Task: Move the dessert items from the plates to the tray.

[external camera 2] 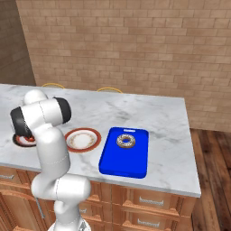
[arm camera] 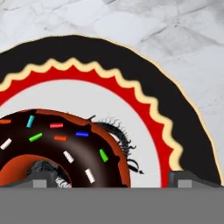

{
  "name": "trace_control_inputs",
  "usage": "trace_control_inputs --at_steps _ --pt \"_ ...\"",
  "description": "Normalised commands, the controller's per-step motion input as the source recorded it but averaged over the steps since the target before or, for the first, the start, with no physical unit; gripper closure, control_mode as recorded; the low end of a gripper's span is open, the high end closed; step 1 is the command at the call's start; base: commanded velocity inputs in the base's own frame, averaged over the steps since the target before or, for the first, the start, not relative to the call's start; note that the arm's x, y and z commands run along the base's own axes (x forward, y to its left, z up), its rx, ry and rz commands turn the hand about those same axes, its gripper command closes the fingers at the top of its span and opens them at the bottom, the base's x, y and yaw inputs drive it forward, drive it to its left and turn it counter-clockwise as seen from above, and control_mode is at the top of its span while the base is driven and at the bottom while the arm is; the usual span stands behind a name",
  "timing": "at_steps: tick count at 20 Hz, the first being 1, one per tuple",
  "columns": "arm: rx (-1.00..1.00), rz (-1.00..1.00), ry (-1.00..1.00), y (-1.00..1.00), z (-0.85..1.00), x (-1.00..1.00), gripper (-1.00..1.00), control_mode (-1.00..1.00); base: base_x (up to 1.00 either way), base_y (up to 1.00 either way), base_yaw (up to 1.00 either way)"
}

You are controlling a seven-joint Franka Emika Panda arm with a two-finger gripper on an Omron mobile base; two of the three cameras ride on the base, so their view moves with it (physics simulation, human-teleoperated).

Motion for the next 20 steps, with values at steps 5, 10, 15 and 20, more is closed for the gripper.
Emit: trace_control_inputs --at_steps 5,10,15,20 --pt "0.0 0.0 0.0 0.01 -0.26 0.0 -1.0 -1.0 0.0 0.0 0.0" --pt "0.0 0.0 0.0 0.0 -0.11 0.0 1.0 -1.0 0.0 0.0 0.0" --pt "0.0 0.0 0.0 0.0 -0.01 0.0 1.0 -1.0 0.0 0.0 0.0" --pt "0.0 0.0 0.0 0.0 0.12 0.05 1.0 -1.0 0.0 0.0 0.0"
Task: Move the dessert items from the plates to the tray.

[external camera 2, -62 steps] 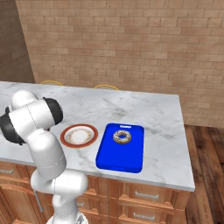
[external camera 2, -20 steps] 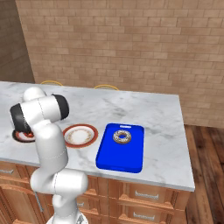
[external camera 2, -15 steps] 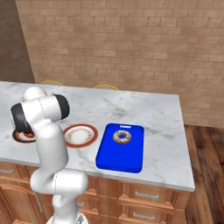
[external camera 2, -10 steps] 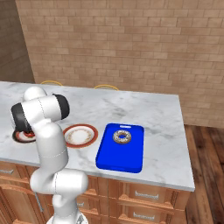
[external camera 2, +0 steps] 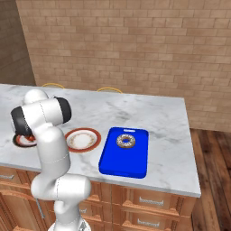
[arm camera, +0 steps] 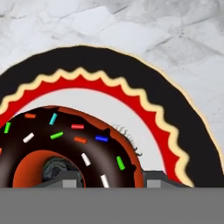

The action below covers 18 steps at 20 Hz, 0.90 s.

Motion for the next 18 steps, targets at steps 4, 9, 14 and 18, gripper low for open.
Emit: trace_control_inputs --at_steps 4,9,14,18 --pt "0.0 0.0 0.0 -0.07 0.47 0.0 1.0 -1.0 0.0 0.0 0.0" --pt "0.0 -0.02 0.0 -0.4 0.64 0.0 1.0 -1.0 0.0 0.0 0.0" --pt "0.0 0.0 -0.04 -0.88 0.38 -0.14 1.0 -1.0 0.0 0.0 0.0" --pt "0.01 0.0 -0.05 -0.98 0.27 -0.1 1.0 -1.0 0.0 0.0 0.0"
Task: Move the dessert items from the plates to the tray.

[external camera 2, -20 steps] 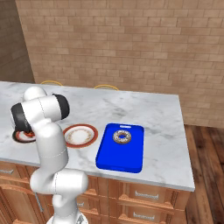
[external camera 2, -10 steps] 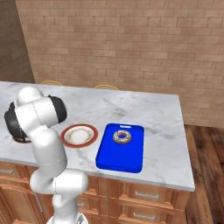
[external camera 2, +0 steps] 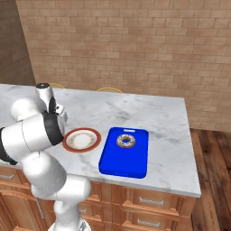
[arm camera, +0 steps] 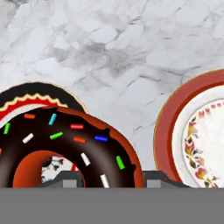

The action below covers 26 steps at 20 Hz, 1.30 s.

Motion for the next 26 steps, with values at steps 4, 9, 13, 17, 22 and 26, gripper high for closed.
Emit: trace_control_inputs --at_steps 4,9,13,17,22,26 --pt "0.0 0.0 -0.03 -1.0 0.19 -0.24 1.0 -1.0 0.0 0.0 0.0" --pt "0.0 0.0 -0.01 -1.0 0.13 -0.42 1.0 -1.0 0.0 0.0 0.0" --pt "0.0 0.0 0.0 -1.0 0.16 -0.48 1.0 -1.0 0.0 0.0 0.0" --pt "0.0 0.0 0.0 -1.0 0.11 -0.43 1.0 -1.0 0.0 0.0 0.0" --pt "0.0 -0.01 0.0 -0.95 0.08 -0.33 1.0 -1.0 0.0 0.0 0.0" --pt "0.0 0.0 0.0 -0.75 0.02 -0.04 1.0 -1.0 0.0 0.0 0.0"
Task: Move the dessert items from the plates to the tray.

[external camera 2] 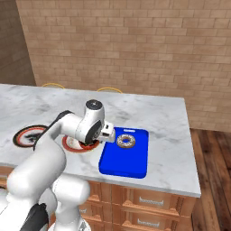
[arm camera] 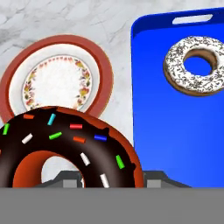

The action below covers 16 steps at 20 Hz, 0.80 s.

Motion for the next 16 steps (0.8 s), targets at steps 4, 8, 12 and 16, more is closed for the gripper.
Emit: trace_control_inputs --at_steps 4,8,12,16 --pt "0.0 0.0 0.0 -0.61 0.0 0.05 1.0 -1.0 0.0 0.0 0.0" --pt "0.0 0.0 0.0 -0.68 0.0 0.08 1.0 -1.0 0.0 0.0 0.0" --pt "-0.02 0.0 0.03 -0.67 0.01 0.0 1.0 -1.0 0.0 0.0 0.0" --pt "-0.08 0.0 0.16 -0.29 0.18 0.0 1.0 -1.0 0.0 0.0 0.0"
